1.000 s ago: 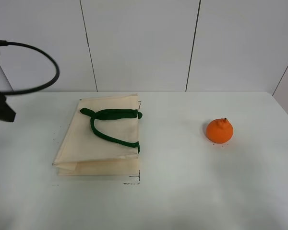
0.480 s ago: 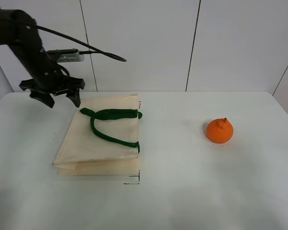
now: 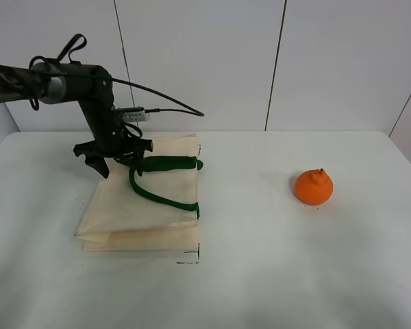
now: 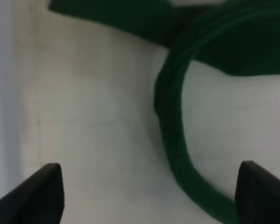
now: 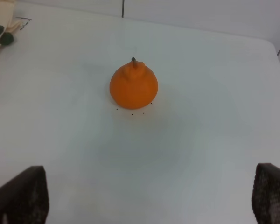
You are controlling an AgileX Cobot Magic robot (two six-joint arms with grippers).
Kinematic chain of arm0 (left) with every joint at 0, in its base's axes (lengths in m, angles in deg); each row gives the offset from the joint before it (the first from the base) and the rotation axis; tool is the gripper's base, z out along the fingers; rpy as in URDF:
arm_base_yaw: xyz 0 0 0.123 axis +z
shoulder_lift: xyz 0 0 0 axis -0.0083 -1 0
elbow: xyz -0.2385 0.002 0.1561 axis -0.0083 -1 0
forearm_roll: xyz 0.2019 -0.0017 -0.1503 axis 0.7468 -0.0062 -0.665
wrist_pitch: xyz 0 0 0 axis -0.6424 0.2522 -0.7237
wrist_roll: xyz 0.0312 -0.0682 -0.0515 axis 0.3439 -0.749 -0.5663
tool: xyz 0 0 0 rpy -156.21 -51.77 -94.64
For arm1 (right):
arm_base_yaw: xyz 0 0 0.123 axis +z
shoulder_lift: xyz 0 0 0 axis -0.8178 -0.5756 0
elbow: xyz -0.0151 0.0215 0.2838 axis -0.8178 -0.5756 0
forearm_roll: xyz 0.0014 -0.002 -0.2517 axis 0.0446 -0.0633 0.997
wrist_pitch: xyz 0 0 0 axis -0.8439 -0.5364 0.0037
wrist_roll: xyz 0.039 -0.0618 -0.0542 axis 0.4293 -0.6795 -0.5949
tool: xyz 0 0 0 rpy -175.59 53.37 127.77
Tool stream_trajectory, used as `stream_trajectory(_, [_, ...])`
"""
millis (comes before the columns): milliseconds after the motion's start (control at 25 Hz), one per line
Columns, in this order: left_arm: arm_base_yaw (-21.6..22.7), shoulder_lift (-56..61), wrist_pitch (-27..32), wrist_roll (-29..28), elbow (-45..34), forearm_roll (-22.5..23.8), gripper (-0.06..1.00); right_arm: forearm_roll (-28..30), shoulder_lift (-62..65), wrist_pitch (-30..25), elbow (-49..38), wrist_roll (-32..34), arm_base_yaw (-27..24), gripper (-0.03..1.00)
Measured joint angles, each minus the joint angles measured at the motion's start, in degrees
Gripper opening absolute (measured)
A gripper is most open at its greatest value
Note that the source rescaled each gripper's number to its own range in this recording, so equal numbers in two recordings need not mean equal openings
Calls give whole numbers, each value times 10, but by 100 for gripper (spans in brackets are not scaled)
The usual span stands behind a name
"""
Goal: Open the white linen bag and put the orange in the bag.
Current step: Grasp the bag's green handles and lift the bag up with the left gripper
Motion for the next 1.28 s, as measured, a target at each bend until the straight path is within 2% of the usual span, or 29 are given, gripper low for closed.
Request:
stream_trajectory(240, [-43,-26,-32,-21,0,14,100,0,0,0,0,0,0,100])
stream_trajectory(560, [-46,-59,-34,-33,7,10,100,0,0,0,0,0,0,100])
stream_trajectory(640, [-46,-61,-33,-33,7,7,97,-3,0,0,0,0,0,100])
stream_trajectory(720, [-46,-61,-34,-34,7,-2,84,-3,0,0,0,0,0,100])
stream_trajectory(760, [-46,-61,-35,-35,7,-7,72,0,0,0,0,0,0,100])
stream_trajectory(880, [-48,-61,-21,-36,7,14,22,0,0,0,0,0,0,100])
stream_trajectory(920, [-47,-61,-13,-38,7,24,11,0,0,0,0,0,0,100])
stream_trajectory(960, [-46,-60,-6,-40,7,35,4,0,0,0,0,0,0,100])
stream_trajectory(1120, [-46,-28,17,-42,19,74,1,0,0,0,0,0,0,100])
stream_trajectory(1280, [-46,43,26,-17,46,88,1,0,0,0,0,0,0,100])
